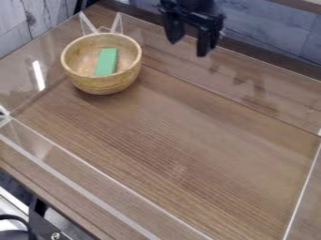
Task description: Put green stick into wooden bowl
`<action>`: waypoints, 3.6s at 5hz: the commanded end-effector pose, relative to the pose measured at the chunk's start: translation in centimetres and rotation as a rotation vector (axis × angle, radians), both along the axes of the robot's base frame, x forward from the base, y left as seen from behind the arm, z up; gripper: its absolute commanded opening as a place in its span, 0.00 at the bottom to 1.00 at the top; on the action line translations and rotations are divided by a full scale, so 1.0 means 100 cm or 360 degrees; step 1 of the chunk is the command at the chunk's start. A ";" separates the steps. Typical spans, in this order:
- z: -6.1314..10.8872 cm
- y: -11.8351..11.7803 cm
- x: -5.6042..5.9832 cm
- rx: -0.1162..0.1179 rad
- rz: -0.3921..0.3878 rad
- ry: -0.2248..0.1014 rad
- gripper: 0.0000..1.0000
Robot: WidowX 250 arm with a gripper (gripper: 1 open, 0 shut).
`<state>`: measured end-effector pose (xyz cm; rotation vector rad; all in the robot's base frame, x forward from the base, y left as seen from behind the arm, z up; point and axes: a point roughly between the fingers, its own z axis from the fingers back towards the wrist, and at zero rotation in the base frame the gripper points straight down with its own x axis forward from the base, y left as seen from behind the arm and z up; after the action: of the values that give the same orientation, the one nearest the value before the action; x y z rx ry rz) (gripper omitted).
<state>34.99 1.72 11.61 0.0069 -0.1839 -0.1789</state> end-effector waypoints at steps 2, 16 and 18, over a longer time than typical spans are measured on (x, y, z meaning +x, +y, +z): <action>0.019 0.003 0.011 0.0028 0.0067 -0.0111 0.00; -0.046 0.171 -0.023 0.0043 0.0042 -0.0010 1.00; -0.054 0.170 -0.011 -0.0003 0.0013 -0.0055 1.00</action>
<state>33.41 18.29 4.94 -0.0140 -0.1840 -0.1681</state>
